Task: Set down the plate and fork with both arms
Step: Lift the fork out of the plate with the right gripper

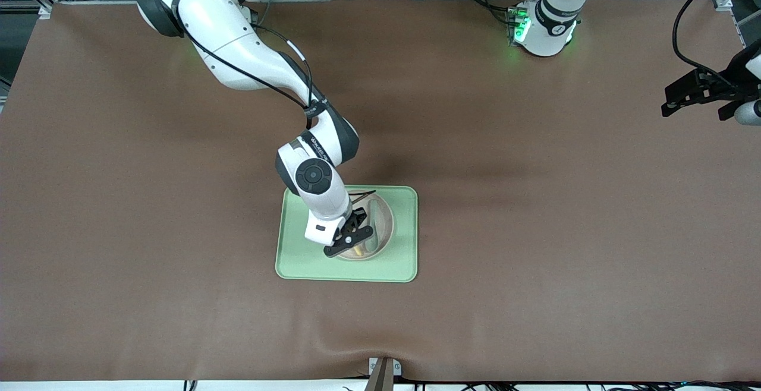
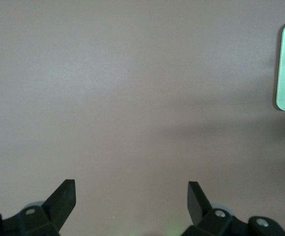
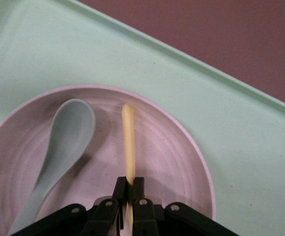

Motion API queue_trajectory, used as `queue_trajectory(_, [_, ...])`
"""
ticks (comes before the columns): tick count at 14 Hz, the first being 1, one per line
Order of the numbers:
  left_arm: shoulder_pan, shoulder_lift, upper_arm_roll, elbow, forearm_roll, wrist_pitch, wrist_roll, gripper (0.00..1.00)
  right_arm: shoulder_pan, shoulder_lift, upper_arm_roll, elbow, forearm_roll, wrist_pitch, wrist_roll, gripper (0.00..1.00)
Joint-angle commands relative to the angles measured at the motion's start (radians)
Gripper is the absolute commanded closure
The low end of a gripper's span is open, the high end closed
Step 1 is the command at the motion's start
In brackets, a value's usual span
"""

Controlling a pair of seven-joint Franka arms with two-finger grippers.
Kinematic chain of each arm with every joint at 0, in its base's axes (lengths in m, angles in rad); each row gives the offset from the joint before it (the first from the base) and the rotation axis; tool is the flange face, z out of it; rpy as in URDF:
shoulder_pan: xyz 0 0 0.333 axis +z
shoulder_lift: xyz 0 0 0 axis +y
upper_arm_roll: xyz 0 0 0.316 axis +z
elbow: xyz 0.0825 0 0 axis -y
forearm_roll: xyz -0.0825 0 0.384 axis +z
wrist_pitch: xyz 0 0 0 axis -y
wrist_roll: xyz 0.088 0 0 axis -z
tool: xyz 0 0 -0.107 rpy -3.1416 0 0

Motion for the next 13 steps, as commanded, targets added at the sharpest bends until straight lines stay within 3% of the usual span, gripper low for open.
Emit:
queue_trajectory(1, [0.003, -0.003, -0.005, 0.009, 0.014, 0.004, -0.011, 0.00, -0.009, -0.029, 0.009, 0.012, 0.008, -0.033, 0.037, 1.00])
queue_trajectory(4, [0.012, 0.008, -0.003, 0.009, 0.016, 0.008, -0.011, 0.00, -0.026, -0.043, 0.008, 0.012, 0.081, -0.041, 0.039, 1.00])
queue_trajectory(9, [0.018, 0.011, -0.003, 0.007, 0.016, 0.015, -0.011, 0.00, -0.140, -0.083, 0.021, 0.009, 0.105, -0.130, -0.041, 1.00])
queue_trajectory(13, [0.018, 0.011, -0.003, 0.006, 0.016, 0.015, -0.011, 0.00, -0.323, -0.103, 0.113, -0.051, 0.229, -0.142, -0.170, 1.00])
